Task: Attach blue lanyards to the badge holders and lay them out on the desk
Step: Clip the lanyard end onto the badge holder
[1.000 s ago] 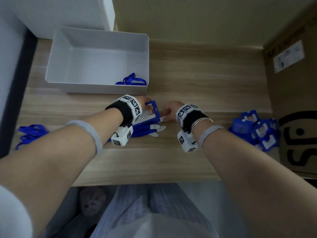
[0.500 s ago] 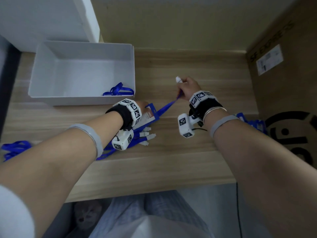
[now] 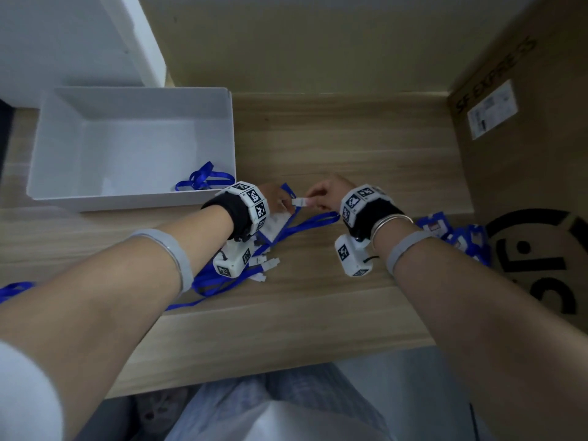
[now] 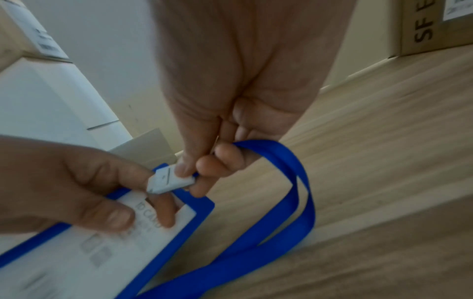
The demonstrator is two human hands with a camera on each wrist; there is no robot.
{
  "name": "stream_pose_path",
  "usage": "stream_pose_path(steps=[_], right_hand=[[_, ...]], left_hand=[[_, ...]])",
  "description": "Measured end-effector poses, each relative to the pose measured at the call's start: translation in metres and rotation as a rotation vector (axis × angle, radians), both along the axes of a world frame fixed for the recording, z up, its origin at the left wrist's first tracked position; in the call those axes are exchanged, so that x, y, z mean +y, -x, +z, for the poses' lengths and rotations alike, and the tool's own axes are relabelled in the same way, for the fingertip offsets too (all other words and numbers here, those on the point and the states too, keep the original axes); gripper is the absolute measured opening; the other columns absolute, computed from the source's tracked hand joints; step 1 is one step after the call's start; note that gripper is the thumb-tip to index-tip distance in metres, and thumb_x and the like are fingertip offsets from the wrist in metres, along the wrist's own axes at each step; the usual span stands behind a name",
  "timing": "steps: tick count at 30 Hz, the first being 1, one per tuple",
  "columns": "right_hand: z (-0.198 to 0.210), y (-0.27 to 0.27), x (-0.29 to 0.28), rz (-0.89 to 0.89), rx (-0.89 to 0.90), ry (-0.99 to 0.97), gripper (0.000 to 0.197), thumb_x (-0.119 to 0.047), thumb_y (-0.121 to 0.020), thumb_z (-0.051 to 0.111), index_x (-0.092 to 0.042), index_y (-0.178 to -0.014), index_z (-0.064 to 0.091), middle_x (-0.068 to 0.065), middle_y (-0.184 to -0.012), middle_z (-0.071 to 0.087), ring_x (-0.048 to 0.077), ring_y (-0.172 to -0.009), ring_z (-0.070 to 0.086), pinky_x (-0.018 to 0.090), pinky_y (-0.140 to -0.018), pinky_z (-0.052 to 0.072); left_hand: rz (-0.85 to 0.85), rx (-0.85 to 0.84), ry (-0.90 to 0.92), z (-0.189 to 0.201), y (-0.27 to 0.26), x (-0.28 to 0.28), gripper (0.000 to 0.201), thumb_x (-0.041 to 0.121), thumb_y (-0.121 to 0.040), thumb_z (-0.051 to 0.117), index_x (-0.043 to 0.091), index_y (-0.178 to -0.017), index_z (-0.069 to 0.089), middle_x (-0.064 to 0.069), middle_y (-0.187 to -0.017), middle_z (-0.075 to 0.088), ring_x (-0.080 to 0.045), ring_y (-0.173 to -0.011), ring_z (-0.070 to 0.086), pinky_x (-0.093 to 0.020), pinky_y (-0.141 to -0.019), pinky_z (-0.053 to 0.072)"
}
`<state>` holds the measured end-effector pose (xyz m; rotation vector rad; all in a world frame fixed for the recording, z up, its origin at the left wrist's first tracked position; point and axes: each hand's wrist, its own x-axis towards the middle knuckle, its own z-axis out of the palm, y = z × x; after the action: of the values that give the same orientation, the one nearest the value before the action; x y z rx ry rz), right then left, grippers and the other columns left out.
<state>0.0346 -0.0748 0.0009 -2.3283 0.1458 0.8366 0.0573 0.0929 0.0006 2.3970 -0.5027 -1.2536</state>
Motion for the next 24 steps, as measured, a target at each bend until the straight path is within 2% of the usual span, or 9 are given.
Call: stream_pose_path(steps=[4, 5, 9, 10, 12, 15, 19, 22, 24], right_hand=[[-0.001, 0.0, 0.004, 0.021, 0.012, -0.024, 0.016, -0.029, -0.087, 0.065, -0.019, -0.099, 0.071, -0.002, -0.07, 0.064, 0.009, -0.061, 0.055, 0.021, -0.065, 0.045], [-0.001, 0.0, 0.004, 0.021, 0.008, -0.034, 0.016, -0.027, -0.087, 0.065, -0.018, -0.099, 0.071, -0.004, -0.067, 0.063, 0.007, -0.059, 0.055, 0.019, -0.063, 0.044], [-0.001, 0.0, 0.003, 0.009, -0.007, -0.071, 0.015, -0.02, -0.088, 0.065, -0.012, -0.099, 0.071, -0.013, -0.05, 0.058, -0.005, -0.04, 0.051, 0.003, -0.041, 0.035], [-0.002, 0.0, 0.002, 0.015, -0.009, -0.076, 0.014, -0.019, -0.087, 0.065, -0.012, -0.098, 0.071, -0.014, -0.046, 0.058, -0.006, -0.039, 0.051, 0.003, -0.041, 0.035], [-0.003, 0.0, 0.001, 0.033, -0.01, -0.083, 0.013, -0.018, -0.086, 0.066, -0.012, -0.096, 0.072, -0.013, -0.051, 0.059, -0.003, -0.046, 0.053, 0.008, -0.05, 0.039], [-0.004, -0.001, -0.001, 0.032, -0.01, -0.118, 0.012, -0.014, -0.086, 0.065, -0.01, -0.096, 0.072, -0.006, -0.061, 0.059, 0.003, -0.055, 0.054, 0.013, -0.057, 0.04], [-0.003, -0.001, -0.005, 0.033, -0.026, -0.157, 0.013, -0.009, -0.086, 0.065, -0.005, -0.097, 0.071, -0.013, -0.051, 0.058, -0.006, -0.044, 0.053, 0.002, -0.046, 0.038], [-0.004, -0.001, -0.009, 0.033, -0.021, -0.16, 0.012, -0.008, -0.086, 0.064, -0.006, -0.096, 0.071, -0.02, -0.041, 0.057, -0.011, -0.038, 0.051, 0.001, -0.044, 0.036], [-0.005, -0.001, -0.01, 0.038, -0.024, -0.161, 0.013, -0.008, -0.086, 0.064, -0.005, -0.096, 0.071, -0.017, -0.041, 0.058, -0.01, -0.038, 0.05, 0.002, -0.044, 0.037]], left_hand=[[-0.051, -0.039, -0.04, -0.001, 0.002, -0.008, 0.035, 0.026, -0.095, 0.048, -0.001, -0.114, 0.059, -0.006, -0.082, 0.05, -0.018, -0.085, 0.045, -0.018, -0.057, 0.029], [-0.04, -0.041, -0.032, -0.001, 0.002, -0.009, 0.035, 0.027, -0.095, 0.046, -0.001, -0.113, 0.059, -0.008, -0.084, 0.049, -0.019, -0.085, 0.044, -0.017, -0.055, 0.028], [0.012, -0.011, 0.027, -0.001, 0.001, -0.01, 0.031, 0.027, -0.095, 0.045, 0.003, -0.107, 0.062, -0.009, -0.091, 0.051, -0.019, -0.085, 0.047, -0.017, -0.057, 0.03], [0.02, -0.005, 0.037, -0.002, 0.0, -0.01, 0.026, 0.026, -0.095, 0.047, 0.007, -0.1, 0.063, -0.007, -0.088, 0.051, -0.019, -0.085, 0.047, -0.017, -0.057, 0.03], [0.039, 0.009, 0.064, -0.003, 0.001, -0.009, 0.015, 0.023, -0.093, 0.049, 0.013, -0.087, 0.058, -0.003, -0.08, 0.05, -0.019, -0.083, 0.047, -0.017, -0.058, 0.03], [0.047, 0.029, 0.102, 0.0, 0.0, -0.009, 0.011, 0.021, -0.093, 0.05, 0.015, -0.085, 0.055, -0.003, -0.078, 0.049, -0.016, -0.076, 0.047, -0.017, -0.059, 0.03], [0.045, 0.041, 0.126, 0.002, -0.001, -0.008, 0.01, 0.022, -0.093, 0.051, 0.016, -0.086, 0.056, 0.0, -0.078, 0.05, -0.017, -0.083, 0.047, -0.016, -0.06, 0.032], [0.066, 0.04, 0.149, -0.001, 0.0, -0.01, 0.011, 0.022, -0.092, 0.052, 0.015, -0.085, 0.056, 0.007, -0.069, 0.046, -0.017, -0.082, 0.047, -0.016, -0.06, 0.032], [0.071, 0.041, 0.167, -0.003, 0.001, -0.011, 0.011, 0.021, -0.092, 0.053, 0.015, -0.084, 0.056, 0.008, -0.068, 0.045, -0.014, -0.077, 0.047, -0.016, -0.06, 0.032]])
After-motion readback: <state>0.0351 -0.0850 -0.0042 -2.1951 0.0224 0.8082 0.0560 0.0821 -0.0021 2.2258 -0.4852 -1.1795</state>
